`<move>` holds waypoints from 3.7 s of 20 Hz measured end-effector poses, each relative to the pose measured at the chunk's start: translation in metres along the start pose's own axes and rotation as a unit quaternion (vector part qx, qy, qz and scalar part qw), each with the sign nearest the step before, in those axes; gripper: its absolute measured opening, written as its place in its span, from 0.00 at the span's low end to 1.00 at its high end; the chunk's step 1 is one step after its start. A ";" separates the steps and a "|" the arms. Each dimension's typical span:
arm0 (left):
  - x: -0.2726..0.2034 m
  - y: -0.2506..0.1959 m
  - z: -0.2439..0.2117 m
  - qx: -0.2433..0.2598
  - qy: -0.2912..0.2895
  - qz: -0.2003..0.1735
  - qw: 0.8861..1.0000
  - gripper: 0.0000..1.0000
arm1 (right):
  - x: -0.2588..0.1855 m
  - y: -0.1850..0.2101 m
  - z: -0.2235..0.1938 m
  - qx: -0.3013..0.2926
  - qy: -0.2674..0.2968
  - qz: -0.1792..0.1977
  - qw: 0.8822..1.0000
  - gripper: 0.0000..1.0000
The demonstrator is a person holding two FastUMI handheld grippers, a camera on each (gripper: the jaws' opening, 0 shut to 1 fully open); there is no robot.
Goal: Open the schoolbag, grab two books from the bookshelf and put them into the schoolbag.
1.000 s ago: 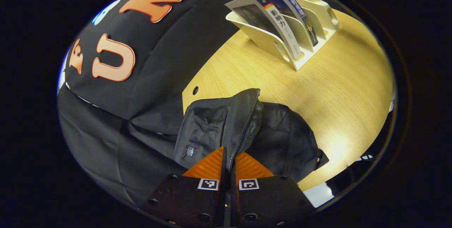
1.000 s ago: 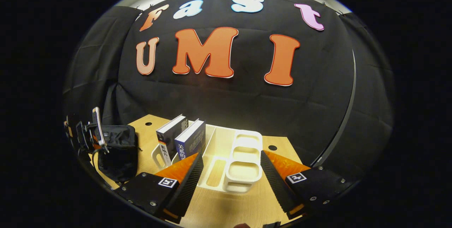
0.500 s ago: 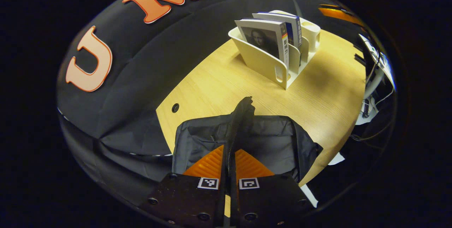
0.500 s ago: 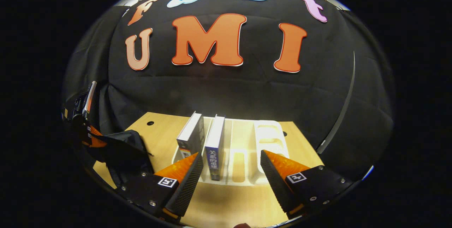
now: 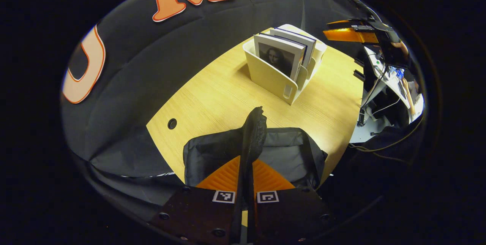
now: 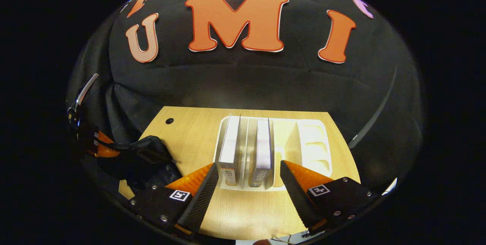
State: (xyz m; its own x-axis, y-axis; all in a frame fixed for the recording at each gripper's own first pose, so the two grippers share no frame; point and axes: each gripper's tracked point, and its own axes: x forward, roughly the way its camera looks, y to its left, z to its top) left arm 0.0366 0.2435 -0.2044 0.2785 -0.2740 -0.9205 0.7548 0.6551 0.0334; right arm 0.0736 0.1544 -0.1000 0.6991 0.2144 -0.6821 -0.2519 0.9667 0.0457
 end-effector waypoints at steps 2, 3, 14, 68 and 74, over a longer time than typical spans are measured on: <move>-0.002 0.008 0.002 0.006 -0.001 0.005 1.000 0.07 | 0.017 0.015 0.005 -0.015 0.033 0.047 0.998 0.97; -0.003 0.007 0.001 0.002 0.001 0.006 1.000 0.07 | 0.027 0.015 0.004 -0.009 0.060 0.051 0.997 0.97; -0.003 0.001 -0.008 -0.029 0.029 0.035 0.999 0.07 | 0.140 0.025 -0.007 0.037 0.246 0.062 0.967 0.97; -0.012 -0.038 0.016 -0.091 -0.041 0.041 0.994 0.03 | 0.040 0.238 -0.147 0.415 0.159 0.305 0.842 0.31; -0.012 -0.057 0.027 -0.102 -0.060 0.033 0.992 0.04 | 0.073 0.280 -0.158 0.400 0.150 0.295 0.855 0.31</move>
State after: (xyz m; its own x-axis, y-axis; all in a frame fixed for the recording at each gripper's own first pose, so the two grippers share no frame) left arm 0.0060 0.1904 -0.1849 0.4012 -0.3004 -0.8653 0.6006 0.7996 0.0008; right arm -0.0516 0.4187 -0.2528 0.3749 0.7680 -0.5193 0.1207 0.5149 0.8487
